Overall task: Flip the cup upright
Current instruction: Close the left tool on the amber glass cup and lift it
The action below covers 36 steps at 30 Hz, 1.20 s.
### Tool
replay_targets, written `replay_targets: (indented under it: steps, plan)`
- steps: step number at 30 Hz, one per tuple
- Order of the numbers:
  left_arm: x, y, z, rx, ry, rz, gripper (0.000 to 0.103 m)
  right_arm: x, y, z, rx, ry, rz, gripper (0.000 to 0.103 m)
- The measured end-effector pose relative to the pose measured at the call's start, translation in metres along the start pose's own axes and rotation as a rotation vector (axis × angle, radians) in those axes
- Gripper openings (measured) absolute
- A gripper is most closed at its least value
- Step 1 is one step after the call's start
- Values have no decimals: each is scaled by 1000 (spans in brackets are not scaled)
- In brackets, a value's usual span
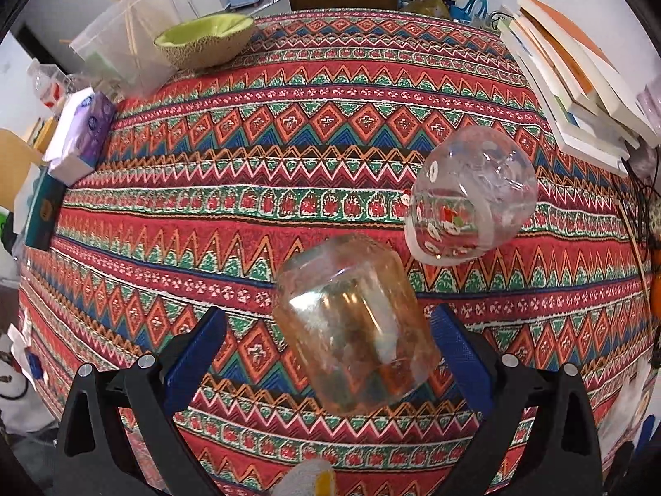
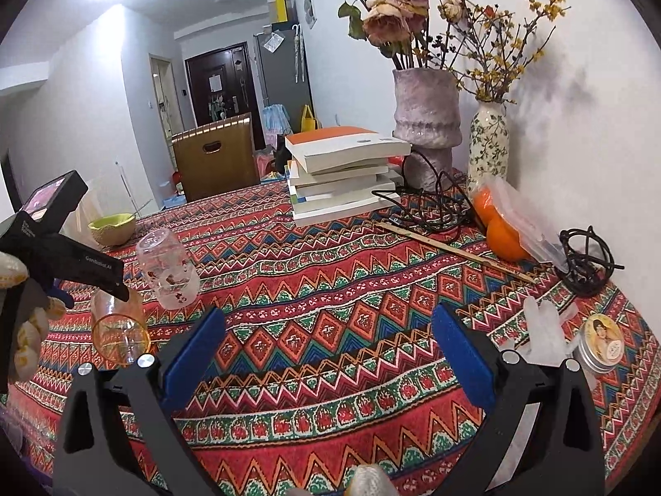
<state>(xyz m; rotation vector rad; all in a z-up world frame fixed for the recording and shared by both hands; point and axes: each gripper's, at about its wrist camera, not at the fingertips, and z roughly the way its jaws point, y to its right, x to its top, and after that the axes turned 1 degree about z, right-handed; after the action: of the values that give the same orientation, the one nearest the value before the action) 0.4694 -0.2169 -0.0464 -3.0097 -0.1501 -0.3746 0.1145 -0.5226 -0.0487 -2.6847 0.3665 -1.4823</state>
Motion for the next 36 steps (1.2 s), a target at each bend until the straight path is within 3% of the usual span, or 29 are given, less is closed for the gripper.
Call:
replay_targets:
  steps: [7, 17, 29, 36]
  plan:
    - [1, 4, 17, -9, -41, -5, 96, -2, 2, 10, 3, -7, 6, 96]
    - [5, -3, 42, -69, -130, -88, 95, -4, 4, 19, 3, -16, 5, 96]
    - [1, 4, 44, -76, -124, -80, 89, -5, 2, 21, -1, -16, -1, 96]
    - [2, -13, 42, -104, -156, -104, 89, -5, 1, 20, -5, -15, -4, 96]
